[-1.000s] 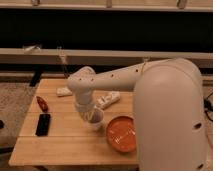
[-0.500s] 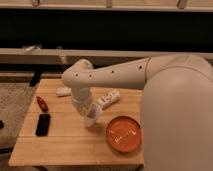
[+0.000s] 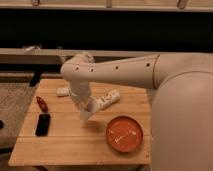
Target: Pick up the ceramic cup
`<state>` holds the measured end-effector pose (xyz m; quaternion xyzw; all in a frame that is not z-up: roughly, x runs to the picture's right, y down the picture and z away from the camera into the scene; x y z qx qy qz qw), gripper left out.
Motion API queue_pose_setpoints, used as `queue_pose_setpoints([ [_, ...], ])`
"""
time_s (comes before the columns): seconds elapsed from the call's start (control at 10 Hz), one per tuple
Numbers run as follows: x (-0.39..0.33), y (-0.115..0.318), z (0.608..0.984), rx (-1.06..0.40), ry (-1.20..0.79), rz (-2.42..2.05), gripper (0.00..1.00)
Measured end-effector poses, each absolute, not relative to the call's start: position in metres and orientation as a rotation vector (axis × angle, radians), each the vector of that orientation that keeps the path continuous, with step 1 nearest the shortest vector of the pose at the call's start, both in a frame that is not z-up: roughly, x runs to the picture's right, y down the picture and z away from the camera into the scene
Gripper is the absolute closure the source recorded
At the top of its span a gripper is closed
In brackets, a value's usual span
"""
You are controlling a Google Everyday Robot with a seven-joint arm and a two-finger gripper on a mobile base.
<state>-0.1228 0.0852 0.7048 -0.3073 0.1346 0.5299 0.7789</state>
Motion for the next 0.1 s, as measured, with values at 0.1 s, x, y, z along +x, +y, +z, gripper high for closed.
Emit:
queue_pose_setpoints([
  [0.1,-0.1243,0.0858,0.7047,-0.665,0.291,1.143,0.89],
])
